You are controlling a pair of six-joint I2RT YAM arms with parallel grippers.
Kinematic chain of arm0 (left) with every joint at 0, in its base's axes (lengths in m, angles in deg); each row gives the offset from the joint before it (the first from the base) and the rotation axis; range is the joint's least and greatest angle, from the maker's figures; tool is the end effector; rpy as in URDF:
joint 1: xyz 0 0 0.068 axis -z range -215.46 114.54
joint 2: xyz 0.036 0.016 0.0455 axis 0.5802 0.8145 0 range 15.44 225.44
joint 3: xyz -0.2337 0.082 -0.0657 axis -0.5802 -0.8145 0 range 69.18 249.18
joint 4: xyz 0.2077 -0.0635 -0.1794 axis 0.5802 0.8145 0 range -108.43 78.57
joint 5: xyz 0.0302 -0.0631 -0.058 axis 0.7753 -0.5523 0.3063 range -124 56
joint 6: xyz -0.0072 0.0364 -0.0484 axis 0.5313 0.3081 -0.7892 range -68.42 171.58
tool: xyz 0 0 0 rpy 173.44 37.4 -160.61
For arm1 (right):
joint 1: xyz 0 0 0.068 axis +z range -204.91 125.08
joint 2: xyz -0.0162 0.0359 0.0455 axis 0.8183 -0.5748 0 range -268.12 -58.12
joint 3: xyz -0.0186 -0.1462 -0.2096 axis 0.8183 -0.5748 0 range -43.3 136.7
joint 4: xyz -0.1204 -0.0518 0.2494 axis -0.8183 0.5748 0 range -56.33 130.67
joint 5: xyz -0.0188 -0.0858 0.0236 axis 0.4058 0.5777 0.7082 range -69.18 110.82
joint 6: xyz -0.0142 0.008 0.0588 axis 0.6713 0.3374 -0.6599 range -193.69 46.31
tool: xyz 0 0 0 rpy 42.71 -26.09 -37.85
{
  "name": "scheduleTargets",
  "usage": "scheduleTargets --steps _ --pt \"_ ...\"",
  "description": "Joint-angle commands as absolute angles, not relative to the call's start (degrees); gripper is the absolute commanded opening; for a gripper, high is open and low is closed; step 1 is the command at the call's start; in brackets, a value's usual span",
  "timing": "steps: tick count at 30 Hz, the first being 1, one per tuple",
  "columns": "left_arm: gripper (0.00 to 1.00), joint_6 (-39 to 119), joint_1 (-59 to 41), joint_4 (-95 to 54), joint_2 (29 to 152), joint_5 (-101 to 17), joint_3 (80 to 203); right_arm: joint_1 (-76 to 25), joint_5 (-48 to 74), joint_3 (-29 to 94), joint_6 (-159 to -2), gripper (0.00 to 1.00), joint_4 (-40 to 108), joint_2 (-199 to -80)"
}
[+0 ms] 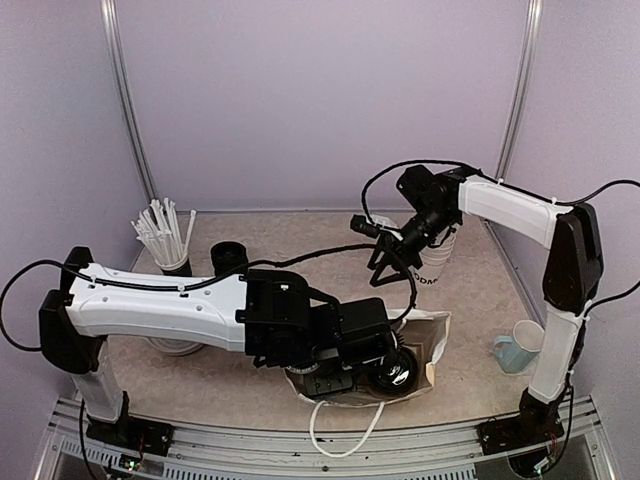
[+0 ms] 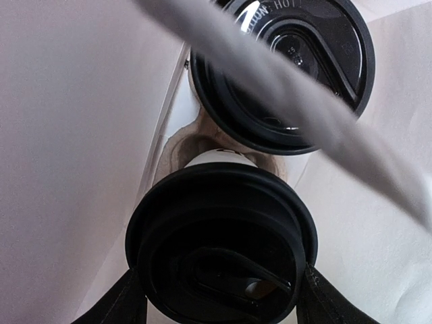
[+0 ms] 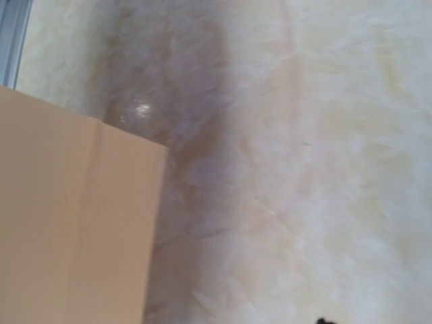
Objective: Pack the takeout coffee
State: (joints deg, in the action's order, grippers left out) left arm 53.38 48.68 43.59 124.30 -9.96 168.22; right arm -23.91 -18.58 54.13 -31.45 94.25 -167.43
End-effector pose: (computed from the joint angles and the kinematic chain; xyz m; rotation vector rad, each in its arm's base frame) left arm 0.0602 -0.4047 0.2509 1.7255 1.9835 0.1446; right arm 0.3347 0.2348 0.2461 -1.6892 2.0286 0.8995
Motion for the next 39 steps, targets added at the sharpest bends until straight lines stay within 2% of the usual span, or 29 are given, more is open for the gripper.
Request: scheduleTargets --steps 1,20,25,34,39 --pt "0.48 49.26 47.92 49.32 126.90 -17.60 170.54 -25.64 -19.35 52.03 -30.71 0.62 95.43 -164.21" --pt "0.48 46.89 39.48 51.96 133.86 -29.64 175.41 -27.80 -22.91 45.55 -29.54 0.62 95.27 -159.11" --pt "0.51 45.52 38.10 52.35 134.32 -29.01 177.57 -28.27 -23.62 44.71 -29.18 0.62 95.37 -158.72" --pt "0.71 45.44 40.30 52.97 131.52 -22.28 183.54 -28.55 -23.39 44.53 -29.60 0.62 95.73 -157.52" --pt "0.76 44.92 40.90 53.19 130.42 -19.79 185.43 -28.55 -23.46 43.90 -30.34 0.62 95.34 -157.26"
